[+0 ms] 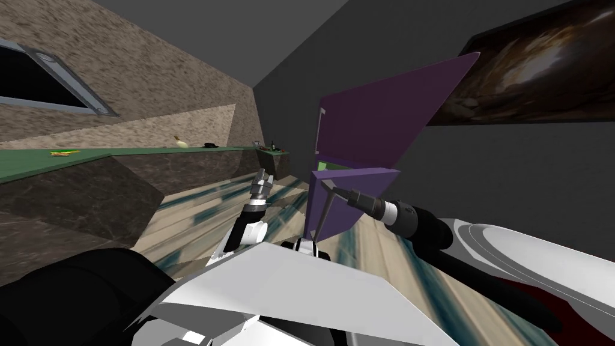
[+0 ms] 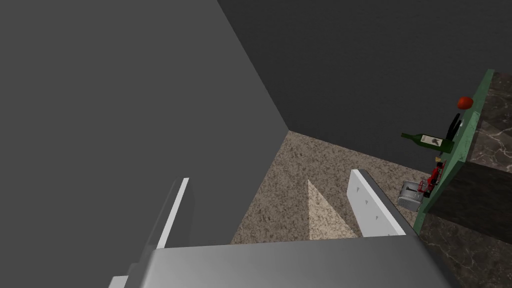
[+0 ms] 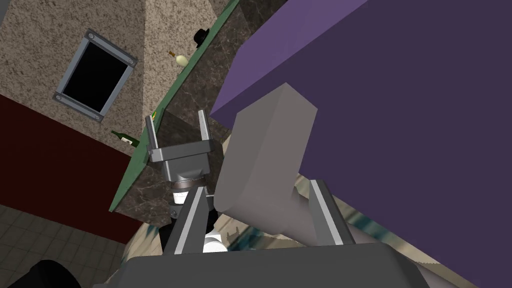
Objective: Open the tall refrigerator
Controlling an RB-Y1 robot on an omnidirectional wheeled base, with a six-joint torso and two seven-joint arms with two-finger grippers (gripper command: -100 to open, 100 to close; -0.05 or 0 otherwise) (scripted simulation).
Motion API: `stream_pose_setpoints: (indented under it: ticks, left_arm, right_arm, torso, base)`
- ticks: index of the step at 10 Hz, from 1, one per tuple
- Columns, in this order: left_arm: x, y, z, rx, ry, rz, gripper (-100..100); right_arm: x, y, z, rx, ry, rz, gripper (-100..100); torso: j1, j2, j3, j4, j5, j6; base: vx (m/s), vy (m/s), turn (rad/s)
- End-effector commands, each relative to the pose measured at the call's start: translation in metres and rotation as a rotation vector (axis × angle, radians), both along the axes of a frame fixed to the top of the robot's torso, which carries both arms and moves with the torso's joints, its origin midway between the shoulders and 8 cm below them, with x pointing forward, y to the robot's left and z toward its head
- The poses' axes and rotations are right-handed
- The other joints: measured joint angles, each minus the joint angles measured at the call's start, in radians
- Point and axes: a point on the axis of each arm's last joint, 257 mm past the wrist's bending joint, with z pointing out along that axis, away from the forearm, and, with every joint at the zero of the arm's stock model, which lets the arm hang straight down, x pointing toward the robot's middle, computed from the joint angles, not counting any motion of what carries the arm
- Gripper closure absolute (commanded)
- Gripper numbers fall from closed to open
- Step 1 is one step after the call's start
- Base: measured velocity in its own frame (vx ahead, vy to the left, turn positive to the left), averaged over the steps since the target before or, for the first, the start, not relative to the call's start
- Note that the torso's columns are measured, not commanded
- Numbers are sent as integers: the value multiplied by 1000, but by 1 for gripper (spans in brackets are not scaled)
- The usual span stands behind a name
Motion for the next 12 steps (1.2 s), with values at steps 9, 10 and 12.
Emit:
stream_pose_setpoints:
  ticks: [9, 10, 12]
  left_arm:
    - [0, 0, 0, 0, 0, 0, 0]
    - [0, 0, 0, 0, 0, 0, 0]
    - [0, 0, 0, 0, 0, 0, 0]
  right_arm:
    - [0, 3, 23, 2, -10, 36, -100]
    - [2, 3, 29, 2, -10, 39, -100]
    - [4, 6, 46, 3, -10, 46, -100]
  torso:
    - [9, -8, -5, -4, 3, 0]
    - [8, -10, -8, -6, 2, -1]
    - [3, -6, -5, -5, 0, 0]
  base:
    - [-111, -123, 124]
    - [15, 25, -18]
    - [-3, 12, -34]
